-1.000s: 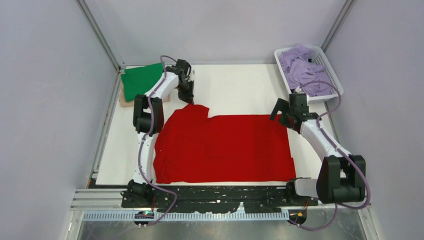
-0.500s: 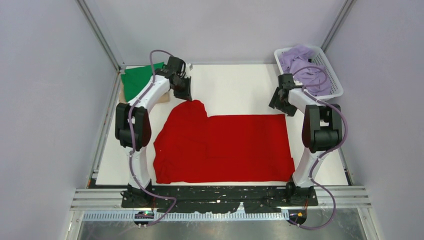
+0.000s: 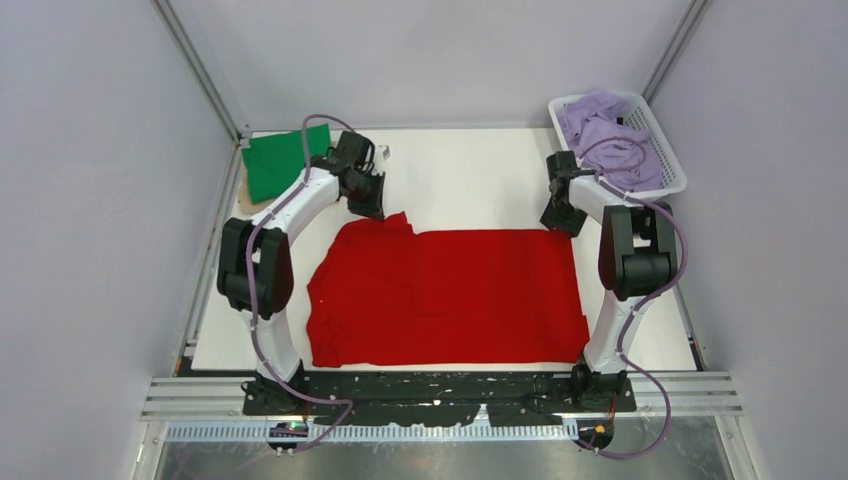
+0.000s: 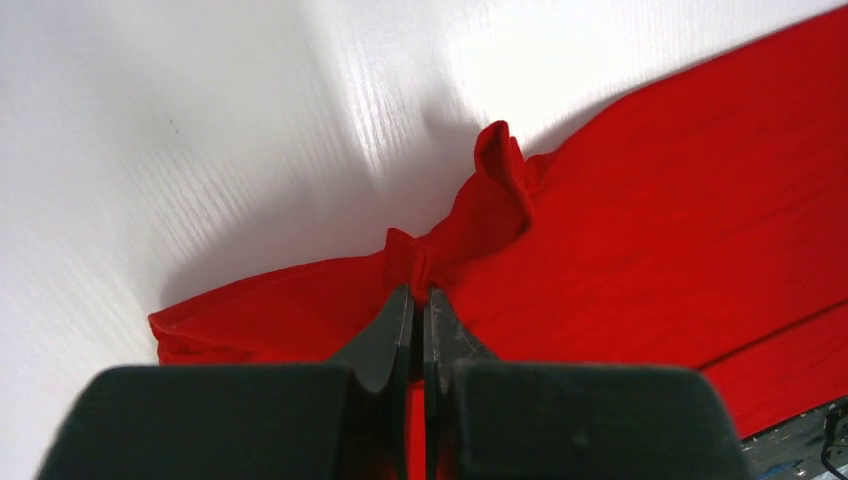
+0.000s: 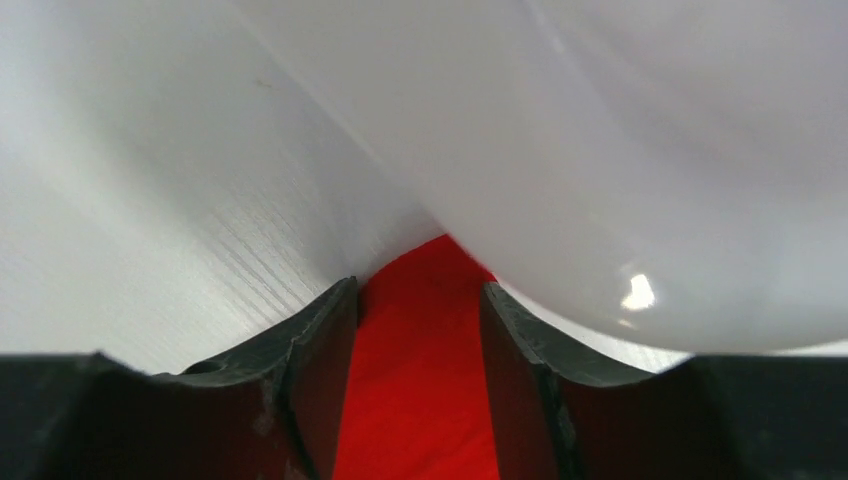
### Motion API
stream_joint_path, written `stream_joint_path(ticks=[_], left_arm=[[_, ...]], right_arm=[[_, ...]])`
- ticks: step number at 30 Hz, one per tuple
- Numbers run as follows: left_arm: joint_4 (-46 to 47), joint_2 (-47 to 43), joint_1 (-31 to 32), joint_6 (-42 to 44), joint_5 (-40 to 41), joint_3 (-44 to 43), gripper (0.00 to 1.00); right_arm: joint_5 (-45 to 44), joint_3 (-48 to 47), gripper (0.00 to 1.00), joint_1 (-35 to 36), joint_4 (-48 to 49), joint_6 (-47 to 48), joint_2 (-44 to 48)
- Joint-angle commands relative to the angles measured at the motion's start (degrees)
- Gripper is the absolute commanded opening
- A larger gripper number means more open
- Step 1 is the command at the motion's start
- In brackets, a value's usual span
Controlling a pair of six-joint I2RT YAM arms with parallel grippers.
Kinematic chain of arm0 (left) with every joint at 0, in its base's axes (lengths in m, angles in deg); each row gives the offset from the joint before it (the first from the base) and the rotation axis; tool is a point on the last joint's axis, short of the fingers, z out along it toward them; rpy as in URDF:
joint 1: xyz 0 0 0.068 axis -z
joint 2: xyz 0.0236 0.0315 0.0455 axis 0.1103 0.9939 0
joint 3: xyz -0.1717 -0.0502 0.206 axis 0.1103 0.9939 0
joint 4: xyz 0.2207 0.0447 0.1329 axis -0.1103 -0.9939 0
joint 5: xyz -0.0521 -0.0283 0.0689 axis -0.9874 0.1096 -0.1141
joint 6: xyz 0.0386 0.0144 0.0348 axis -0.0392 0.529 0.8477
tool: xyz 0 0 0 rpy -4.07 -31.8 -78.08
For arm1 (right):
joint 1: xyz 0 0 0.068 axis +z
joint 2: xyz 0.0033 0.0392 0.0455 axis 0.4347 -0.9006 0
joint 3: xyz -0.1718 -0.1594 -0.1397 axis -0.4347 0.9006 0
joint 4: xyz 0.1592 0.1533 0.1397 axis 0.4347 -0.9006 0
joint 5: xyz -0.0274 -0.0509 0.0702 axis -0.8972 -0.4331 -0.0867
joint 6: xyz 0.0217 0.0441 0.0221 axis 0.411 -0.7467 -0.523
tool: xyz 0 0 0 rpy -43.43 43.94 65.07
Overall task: Fold and stack the t-shirts
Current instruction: Grab the side of the flattened tshirt furthest away from the robot with both arms, then fold the other side of the tshirt into a rectangle
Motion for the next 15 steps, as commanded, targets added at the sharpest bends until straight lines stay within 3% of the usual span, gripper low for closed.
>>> stream_joint_path(ticks=[1, 9, 15], left_arm=[[3.5, -7.2, 1.0, 1.2, 1.7, 3.3, 0.0], [5.2, -13.9, 2.6, 1.2, 4.2, 10.4, 0.0], [5.9, -20.3, 5.2, 1.7, 8.4, 16.5, 0.0]], right_arm=[[-2.0, 2.4, 0.49, 0.3, -1.3, -1.6, 1.0], [-2.1, 4.3, 0.07, 0.6, 1.2, -1.1, 3.6], [-2.2, 8.2, 0.05, 2.2, 2.2, 0.5, 10.8]])
